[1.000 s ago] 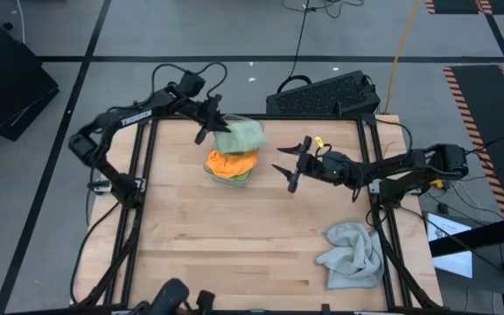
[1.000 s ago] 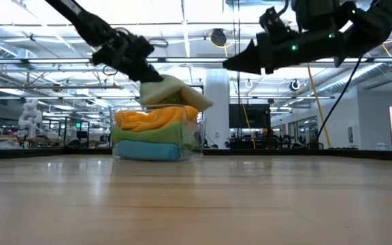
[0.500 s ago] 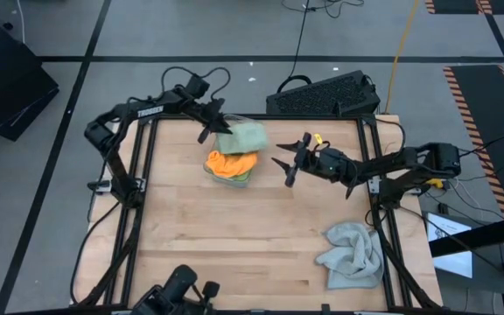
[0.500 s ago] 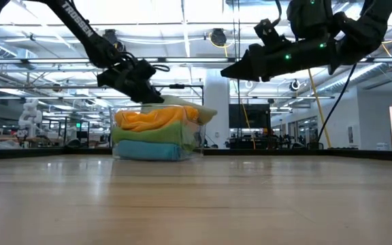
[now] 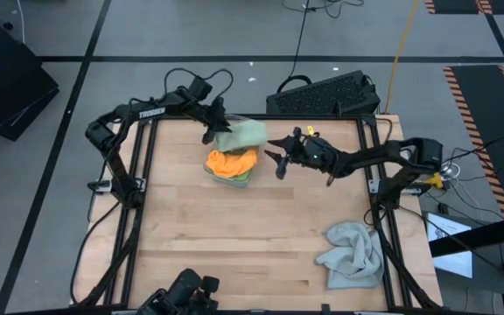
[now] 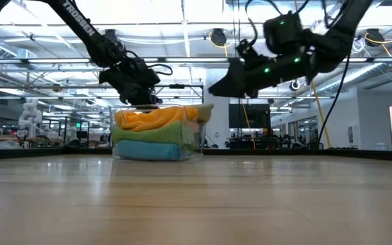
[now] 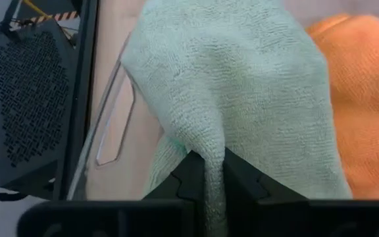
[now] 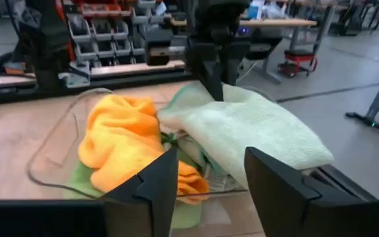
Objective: Fold microfiber towels
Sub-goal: Put the folded light green towel into the bin
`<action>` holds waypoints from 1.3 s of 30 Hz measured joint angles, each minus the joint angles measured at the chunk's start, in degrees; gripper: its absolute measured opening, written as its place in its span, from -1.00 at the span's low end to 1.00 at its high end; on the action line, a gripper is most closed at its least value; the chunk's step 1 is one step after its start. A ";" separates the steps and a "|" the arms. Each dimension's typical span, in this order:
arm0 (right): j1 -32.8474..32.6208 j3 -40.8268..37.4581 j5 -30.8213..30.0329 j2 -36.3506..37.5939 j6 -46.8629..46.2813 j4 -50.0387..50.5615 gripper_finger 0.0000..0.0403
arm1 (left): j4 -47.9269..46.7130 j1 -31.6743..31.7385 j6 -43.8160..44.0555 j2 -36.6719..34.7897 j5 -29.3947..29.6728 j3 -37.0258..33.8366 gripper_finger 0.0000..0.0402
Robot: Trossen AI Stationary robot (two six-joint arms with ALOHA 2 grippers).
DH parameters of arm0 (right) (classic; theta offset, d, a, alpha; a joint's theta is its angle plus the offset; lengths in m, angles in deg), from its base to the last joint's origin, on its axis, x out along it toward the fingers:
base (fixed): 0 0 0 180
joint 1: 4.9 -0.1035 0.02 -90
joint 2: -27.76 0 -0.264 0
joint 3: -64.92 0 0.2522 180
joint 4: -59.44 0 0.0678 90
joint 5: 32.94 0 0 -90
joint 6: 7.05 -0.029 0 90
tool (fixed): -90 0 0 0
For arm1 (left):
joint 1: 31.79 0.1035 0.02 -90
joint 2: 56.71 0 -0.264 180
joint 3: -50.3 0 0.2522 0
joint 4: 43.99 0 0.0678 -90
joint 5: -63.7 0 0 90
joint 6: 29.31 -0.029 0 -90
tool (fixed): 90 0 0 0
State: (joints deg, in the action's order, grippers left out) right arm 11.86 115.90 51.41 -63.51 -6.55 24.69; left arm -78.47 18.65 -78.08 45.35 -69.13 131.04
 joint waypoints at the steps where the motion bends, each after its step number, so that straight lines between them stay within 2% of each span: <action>1: 0.34 0.83 0.85 -1.07 0.01 0.07 -0.20 | 0.00 -0.35 0.00 0.00 0.44 0.00 -0.77; 5: 1.16 3.69 1.56 -4.16 0.15 0.04 -0.28 | -0.01 -2.02 0.02 0.00 4.03 0.00 -0.64; 10: 2.89 7.14 1.51 -4.89 1.50 4.31 -0.33 | 1.39 -4.15 2.97 -0.58 12.27 -0.01 -0.42; 14: 5.77 14.21 2.66 -4.89 0.41 19.11 -0.44 | 1.62 -4.51 4.78 -3.91 14.92 -0.02 -0.29; 18: 7.71 22.87 5.94 -4.89 3.27 35.32 -0.64 | 1.19 -4.57 8.77 -8.15 15.74 -0.02 -0.24; 24: 10.12 32.53 8.79 -5.22 6.56 47.13 -0.96 | -2.09 -5.58 18.15 -15.40 21.98 -0.02 -0.24; 29: 11.22 37.11 9.56 -6.68 7.40 51.51 -0.96 | -11.92 -8.92 22.97 -18.12 24.18 -0.06 -0.34; 33: 11.56 42.19 13.63 -11.45 7.85 57.98 -0.99 | -11.90 -12.92 23.03 -16.01 33.24 -1.07 -0.54; 35: 10.87 44.85 12.77 -13.91 8.62 62.98 -0.99 | -12.45 -13.90 23.04 -14.46 35.33 -1.22 -0.65; 39: 9.90 47.34 11.95 -16.80 9.40 64.86 -1.00 | -10.81 -14.30 22.31 -11.54 36.66 -1.10 -0.84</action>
State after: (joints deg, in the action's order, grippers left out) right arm 21.76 163.24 63.36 -80.31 2.85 89.56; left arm -89.28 4.35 -55.77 33.81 -32.46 129.94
